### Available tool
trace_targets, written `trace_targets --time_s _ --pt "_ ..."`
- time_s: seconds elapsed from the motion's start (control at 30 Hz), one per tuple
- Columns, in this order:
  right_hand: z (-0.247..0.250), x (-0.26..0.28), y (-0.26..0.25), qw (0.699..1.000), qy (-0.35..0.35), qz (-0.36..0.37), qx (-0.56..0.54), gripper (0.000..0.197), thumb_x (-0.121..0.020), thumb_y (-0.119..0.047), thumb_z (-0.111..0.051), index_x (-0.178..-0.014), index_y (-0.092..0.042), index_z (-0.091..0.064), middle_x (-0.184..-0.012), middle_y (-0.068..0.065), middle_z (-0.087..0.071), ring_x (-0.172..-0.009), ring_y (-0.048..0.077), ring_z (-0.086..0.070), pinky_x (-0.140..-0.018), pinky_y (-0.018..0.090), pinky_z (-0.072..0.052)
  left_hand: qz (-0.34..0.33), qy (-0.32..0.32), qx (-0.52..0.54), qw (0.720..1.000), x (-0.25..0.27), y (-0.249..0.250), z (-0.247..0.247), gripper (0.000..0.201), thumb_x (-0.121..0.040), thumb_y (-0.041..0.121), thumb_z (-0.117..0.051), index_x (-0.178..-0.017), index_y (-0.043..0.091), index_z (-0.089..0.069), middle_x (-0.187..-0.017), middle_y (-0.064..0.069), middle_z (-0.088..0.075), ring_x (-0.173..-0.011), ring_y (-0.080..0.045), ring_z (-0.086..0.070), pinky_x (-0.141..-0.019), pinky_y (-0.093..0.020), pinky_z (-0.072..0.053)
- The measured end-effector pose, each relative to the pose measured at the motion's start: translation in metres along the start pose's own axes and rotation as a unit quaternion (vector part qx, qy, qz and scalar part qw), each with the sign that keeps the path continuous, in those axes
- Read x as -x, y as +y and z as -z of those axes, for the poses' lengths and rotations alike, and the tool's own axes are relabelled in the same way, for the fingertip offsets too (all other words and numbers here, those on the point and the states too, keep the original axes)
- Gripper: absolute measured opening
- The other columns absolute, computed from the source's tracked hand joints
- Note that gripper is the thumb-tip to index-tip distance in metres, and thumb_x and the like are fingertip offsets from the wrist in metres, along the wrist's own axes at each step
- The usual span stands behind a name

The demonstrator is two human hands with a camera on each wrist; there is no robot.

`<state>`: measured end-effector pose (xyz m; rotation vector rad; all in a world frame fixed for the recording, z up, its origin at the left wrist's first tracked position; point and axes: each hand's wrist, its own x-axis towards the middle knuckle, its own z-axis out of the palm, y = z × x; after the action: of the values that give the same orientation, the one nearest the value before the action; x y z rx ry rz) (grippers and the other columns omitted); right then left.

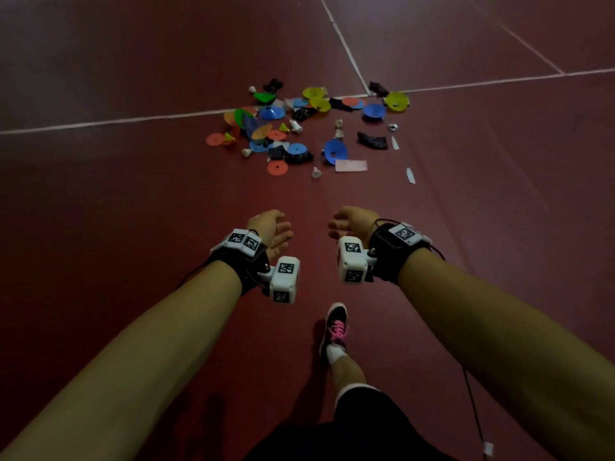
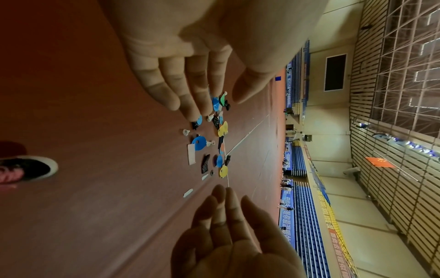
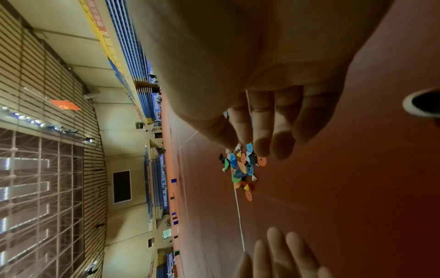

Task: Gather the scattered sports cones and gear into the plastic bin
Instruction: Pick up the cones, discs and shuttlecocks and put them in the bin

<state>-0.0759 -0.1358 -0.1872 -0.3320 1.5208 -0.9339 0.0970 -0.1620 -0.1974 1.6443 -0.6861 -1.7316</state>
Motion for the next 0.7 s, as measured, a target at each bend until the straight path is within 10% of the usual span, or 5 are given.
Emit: trace_targets --time_s 0.27,0.47,0.7 --pt "-0.067 -0.17 -0.162 0.998 -0.055 0.007 0.039 0.029 -0.093 -0.004 -0.049 -0.066 -0.01 -0.043 -0.05 0.005 -0.044 -0.046 0.017 -0.038 -0.046 0.025 -0.032 -0.027 0.064 0.008 0.998 -0.141 0.145 -0.03 0.014 -0.096 0.021 -0.049 -0.105 0.015 -0.059 -0.093 -0.002 -0.066 -0.078 -0.018 -0.063 -0.068 -0.031 -0.046" --pt "-0.12 -0.252 -0.267 0.992 -0.074 0.036 0.092 0.014 -0.095 -0.011 -0.053 -0.102 -0.002 -0.062 -0.065 0.009 -0.059 -0.059 0.021 -0.058 -0.082 0.042 -0.054 -0.022 0.101 0.034 0.994 -0.236 0.241 -0.038 0.019 -0.094 0.023 -0.051 -0.108 0.013 -0.06 -0.09 0.0 -0.066 -0.075 -0.015 -0.063 -0.065 -0.029 -0.046" --pt "-0.14 -0.391 -0.346 0.991 -0.068 -0.016 0.113 0.008 -0.097 -0.01 -0.047 -0.104 -0.006 -0.049 -0.042 0.005 -0.054 -0.051 0.022 -0.059 -0.069 0.034 -0.048 0.003 0.085 0.013 0.996 -0.396 0.316 -0.074 0.019 -0.095 0.023 -0.05 -0.108 0.014 -0.06 -0.09 0.0 -0.066 -0.075 -0.015 -0.063 -0.062 -0.027 -0.046"
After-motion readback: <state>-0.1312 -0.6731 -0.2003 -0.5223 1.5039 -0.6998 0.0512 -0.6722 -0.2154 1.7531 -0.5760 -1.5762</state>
